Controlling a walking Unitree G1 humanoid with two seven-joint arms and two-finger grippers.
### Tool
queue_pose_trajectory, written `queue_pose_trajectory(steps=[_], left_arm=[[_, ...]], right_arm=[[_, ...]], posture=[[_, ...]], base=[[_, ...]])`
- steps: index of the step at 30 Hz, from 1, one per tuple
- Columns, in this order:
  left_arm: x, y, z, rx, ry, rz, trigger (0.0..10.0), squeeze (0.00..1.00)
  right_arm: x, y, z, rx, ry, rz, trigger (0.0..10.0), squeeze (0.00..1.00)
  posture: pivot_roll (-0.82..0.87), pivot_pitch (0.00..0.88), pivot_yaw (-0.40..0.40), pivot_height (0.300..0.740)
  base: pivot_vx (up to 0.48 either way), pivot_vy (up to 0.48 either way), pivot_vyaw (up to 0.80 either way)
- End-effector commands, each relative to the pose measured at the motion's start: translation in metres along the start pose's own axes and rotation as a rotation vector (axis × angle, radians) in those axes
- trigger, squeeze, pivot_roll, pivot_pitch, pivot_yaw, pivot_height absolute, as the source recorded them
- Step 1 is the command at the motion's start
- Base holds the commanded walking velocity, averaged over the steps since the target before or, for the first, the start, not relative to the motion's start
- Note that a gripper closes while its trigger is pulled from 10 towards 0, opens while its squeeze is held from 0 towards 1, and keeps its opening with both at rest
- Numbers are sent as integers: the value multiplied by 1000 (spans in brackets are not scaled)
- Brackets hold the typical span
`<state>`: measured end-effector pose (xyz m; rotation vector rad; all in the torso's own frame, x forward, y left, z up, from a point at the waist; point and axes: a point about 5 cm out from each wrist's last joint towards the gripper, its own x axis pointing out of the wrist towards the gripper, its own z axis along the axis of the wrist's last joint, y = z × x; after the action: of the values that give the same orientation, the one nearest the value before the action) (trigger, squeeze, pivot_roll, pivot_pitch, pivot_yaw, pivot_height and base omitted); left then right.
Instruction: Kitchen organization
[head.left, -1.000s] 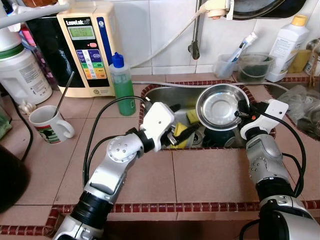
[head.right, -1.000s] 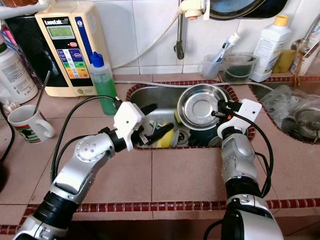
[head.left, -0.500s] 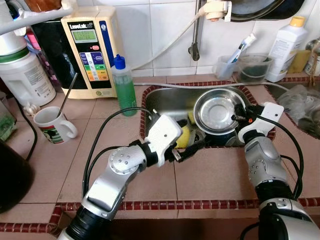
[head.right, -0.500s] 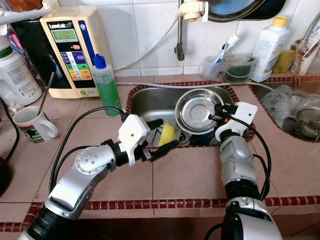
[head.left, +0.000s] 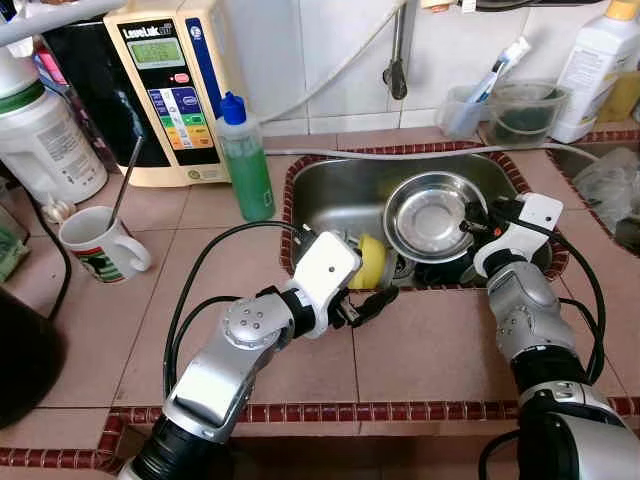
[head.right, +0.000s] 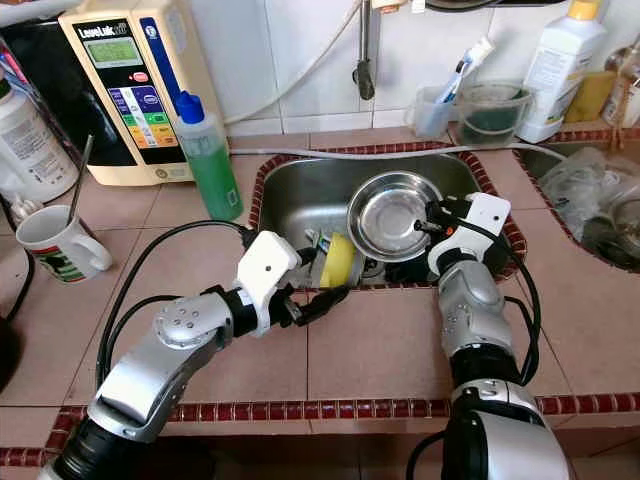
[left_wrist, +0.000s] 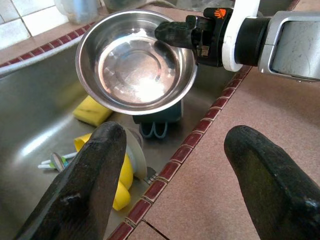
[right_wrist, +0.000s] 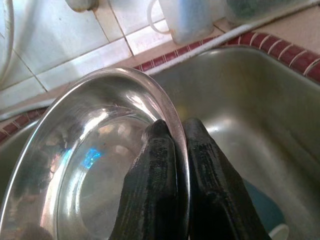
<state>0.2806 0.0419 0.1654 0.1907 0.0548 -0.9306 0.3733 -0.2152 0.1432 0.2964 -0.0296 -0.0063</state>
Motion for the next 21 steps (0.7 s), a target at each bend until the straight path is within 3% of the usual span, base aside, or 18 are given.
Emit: queue_pose_trajectory(steps=[1, 21], left_arm=[[-2, 4, 6, 20, -10, 23, 10000, 0], [-2, 4, 6, 20, -10, 23, 10000, 0]], right_arm=[[2, 2, 4, -4, -2, 2, 10000, 0], [2, 2, 4, -4, -2, 2, 10000, 0]], posture=[[-61, 138, 121, 740], [-61, 138, 121, 740]], base=[[0, 0, 0], [0, 0, 0]])
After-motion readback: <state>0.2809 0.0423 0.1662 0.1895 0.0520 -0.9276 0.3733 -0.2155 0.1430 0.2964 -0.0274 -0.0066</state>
